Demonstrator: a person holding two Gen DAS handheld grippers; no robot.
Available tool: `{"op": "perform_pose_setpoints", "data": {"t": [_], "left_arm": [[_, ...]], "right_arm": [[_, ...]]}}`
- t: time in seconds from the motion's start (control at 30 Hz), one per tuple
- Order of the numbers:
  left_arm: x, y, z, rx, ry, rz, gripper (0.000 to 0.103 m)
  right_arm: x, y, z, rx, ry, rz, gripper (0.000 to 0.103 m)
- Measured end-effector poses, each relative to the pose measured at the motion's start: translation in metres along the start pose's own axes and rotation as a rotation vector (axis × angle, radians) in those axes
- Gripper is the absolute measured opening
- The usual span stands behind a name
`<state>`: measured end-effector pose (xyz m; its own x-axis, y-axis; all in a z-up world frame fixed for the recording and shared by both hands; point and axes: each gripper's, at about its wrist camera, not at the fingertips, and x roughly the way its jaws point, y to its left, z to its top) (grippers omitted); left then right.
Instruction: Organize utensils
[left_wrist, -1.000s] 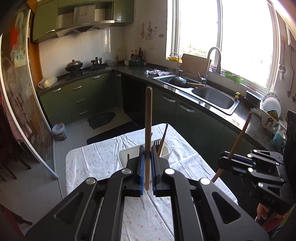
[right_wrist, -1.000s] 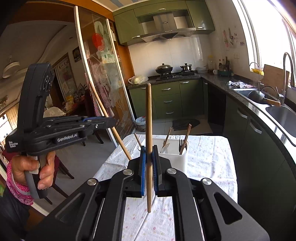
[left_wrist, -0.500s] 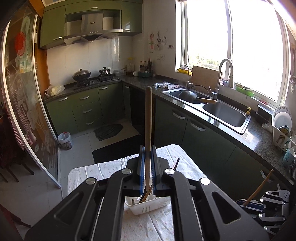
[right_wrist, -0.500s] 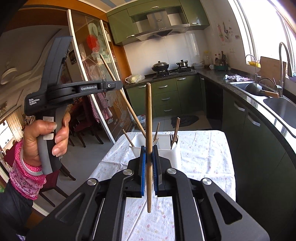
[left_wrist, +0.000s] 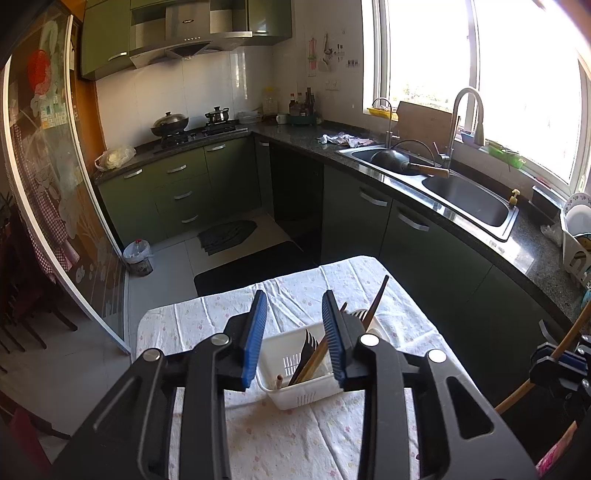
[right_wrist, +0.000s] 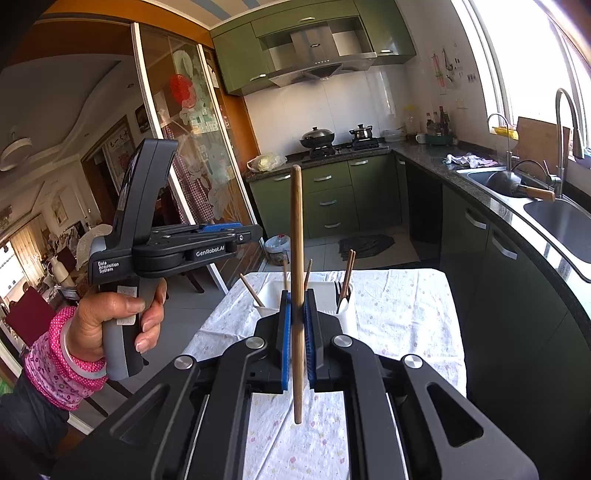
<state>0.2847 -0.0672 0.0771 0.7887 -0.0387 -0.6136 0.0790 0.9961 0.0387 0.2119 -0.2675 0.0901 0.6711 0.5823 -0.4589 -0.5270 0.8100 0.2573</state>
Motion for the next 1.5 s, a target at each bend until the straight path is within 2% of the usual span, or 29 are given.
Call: {"op": "perform_pose_setpoints", "data": {"t": [0.2, 0.27, 0.33, 0.4, 0.5, 0.57, 0.73, 0.87, 1.03, 1.27, 1.37, 1.5], "left_arm": [[-0.01, 0.008, -0.022, -0.015, -0.032, -0.032, 0.03], [-0.013, 0.014, -0.033, -0.033, -0.041, -0.05, 0.033], [-0.019, 0.021, -0.045, -0.069, -0.059, -0.059, 0.049], [-0.028, 0.025, -0.061, -0.088, -0.109, -0.047, 0.055], [-0.041, 0.028, -0.085, -0.075, -0.188, 0.011, 0.063], [-0.046, 0.031, -0.099, -0.067, -0.211, 0.038, 0.065], [-0.048, 0.034, -0.114, -0.03, -0.227, 0.092, 0.069], [-0.042, 0.039, -0.113, -0.028, -0.214, 0.099, 0.07], [-0.039, 0.045, -0.113, -0.033, -0.218, 0.111, 0.077], [-0.039, 0.043, -0.112, -0.015, -0.224, 0.124, 0.085], [-0.041, 0.043, -0.113, -0.013, -0.231, 0.128, 0.096], [-0.04, 0.042, -0.112, 0.007, -0.212, 0.13, 0.096]], "right_arm": [[0.005, -0.004, 0.034, 0.02, -0.064, -0.018, 0.007], [0.006, -0.004, 0.048, 0.025, -0.105, -0.022, 0.007], [0.009, -0.002, 0.062, 0.021, -0.145, -0.037, 0.007], [0.015, -0.002, 0.074, 0.023, -0.175, -0.042, 0.007], [0.032, -0.006, 0.088, 0.029, -0.212, -0.084, 0.008], [0.05, -0.01, 0.093, 0.038, -0.203, -0.098, 0.008], [0.105, -0.022, 0.082, 0.064, -0.125, -0.118, 0.008], [0.143, -0.031, 0.064, 0.082, -0.065, -0.132, 0.008], [0.176, -0.036, 0.045, 0.07, -0.021, -0.153, 0.008], [0.189, -0.035, 0.032, 0.055, -0.014, -0.161, 0.008], [0.189, -0.035, 0.031, 0.046, -0.02, -0.165, 0.008], [0.189, -0.034, 0.028, 0.037, -0.02, -0.174, 0.008]]}}
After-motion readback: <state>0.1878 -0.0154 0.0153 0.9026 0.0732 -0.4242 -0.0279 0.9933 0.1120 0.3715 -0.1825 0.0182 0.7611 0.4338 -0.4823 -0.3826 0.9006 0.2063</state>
